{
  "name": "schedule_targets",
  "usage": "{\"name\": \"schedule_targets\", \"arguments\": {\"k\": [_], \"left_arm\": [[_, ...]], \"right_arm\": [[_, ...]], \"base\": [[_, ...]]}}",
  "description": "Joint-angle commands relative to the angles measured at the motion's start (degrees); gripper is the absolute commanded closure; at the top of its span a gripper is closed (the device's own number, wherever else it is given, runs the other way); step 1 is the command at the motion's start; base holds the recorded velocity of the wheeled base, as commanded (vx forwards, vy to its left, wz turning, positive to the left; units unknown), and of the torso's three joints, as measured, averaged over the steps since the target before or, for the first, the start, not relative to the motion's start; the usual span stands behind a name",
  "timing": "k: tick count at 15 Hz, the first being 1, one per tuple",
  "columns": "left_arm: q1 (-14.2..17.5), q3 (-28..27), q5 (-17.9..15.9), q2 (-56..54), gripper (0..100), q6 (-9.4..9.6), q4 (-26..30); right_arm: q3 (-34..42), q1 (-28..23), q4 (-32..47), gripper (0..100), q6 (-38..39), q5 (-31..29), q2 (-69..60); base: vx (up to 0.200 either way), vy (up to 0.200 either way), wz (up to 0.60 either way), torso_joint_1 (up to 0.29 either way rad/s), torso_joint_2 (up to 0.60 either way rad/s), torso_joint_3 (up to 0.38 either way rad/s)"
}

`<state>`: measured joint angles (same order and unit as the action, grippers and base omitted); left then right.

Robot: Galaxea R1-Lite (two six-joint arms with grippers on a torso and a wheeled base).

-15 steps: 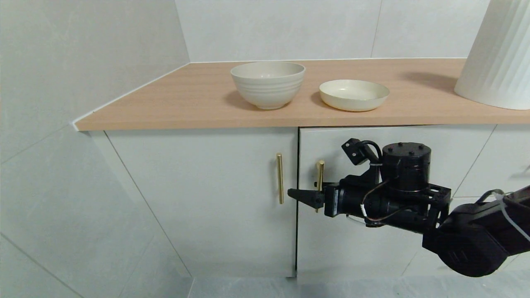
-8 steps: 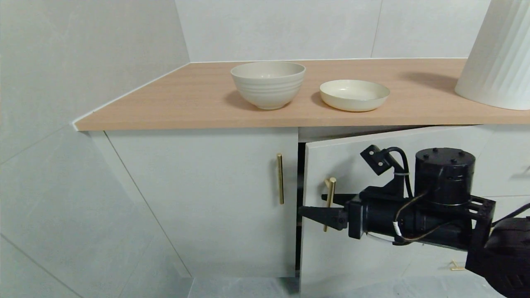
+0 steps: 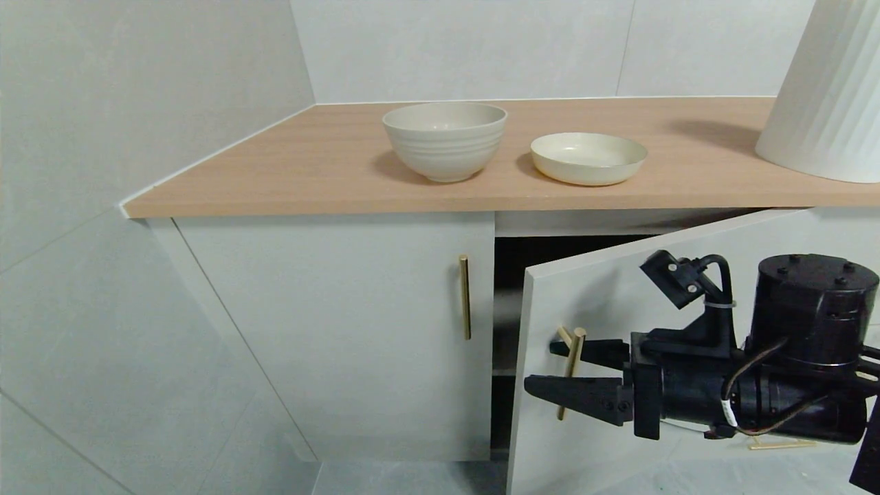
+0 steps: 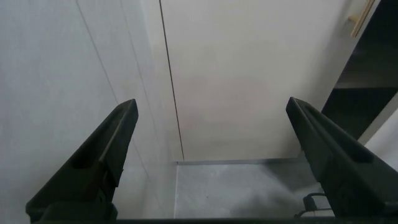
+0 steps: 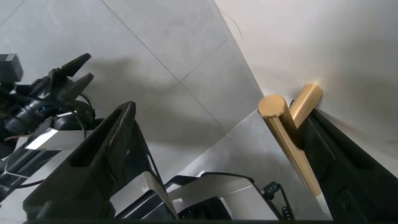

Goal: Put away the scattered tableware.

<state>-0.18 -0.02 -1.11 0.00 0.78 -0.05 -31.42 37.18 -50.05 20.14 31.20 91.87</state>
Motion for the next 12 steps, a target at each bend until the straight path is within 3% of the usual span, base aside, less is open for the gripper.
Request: {"name": "schedule_targets", "arguments": {"k": [1, 4, 5, 6, 11, 12], "left_arm": [[0.0, 0.0, 0.1, 0.0, 0, 0.36, -0.3], [-0.1, -6.0, -1.4, 0.8, 0, 1.86, 0.0], [-0.3, -9.3, -4.4, 2.8, 0, 2.56, 2.0], [-0.3, -12.6, -9.8, 6.6, 0, 2.65, 4.3], [-0.7, -28.1, -29.0, 34.6, 0, 3.35, 4.7], [-2.3, -30.4, -33.5, 42.4, 0, 3.35, 4.5]], "right_arm": [[0.3, 0.0, 0.0, 0, 0.0, -0.1, -0.9], [0.7, 0.0, 0.0, 0, 0.0, 0.0, -1.2], [0.7, 0.0, 0.0, 0, 0.0, 0.0, -1.2], [0.7, 0.0, 0.0, 0, 0.0, 0.0, -1.0], [0.7, 0.0, 0.0, 0, 0.0, 0.0, -1.1], [0.7, 0.0, 0.0, 0, 0.0, 0.0, -0.8]], "base": [[0.000, 0.000, 0.00, 0.000, 0.00, 0.000], [0.000, 0.000, 0.00, 0.000, 0.00, 0.000], [0.000, 0.000, 0.00, 0.000, 0.00, 0.000], [0.000, 0.000, 0.00, 0.000, 0.00, 0.000], [0.000, 0.000, 0.00, 0.000, 0.00, 0.000], [0.000, 0.000, 0.00, 0.000, 0.00, 0.000]]}}
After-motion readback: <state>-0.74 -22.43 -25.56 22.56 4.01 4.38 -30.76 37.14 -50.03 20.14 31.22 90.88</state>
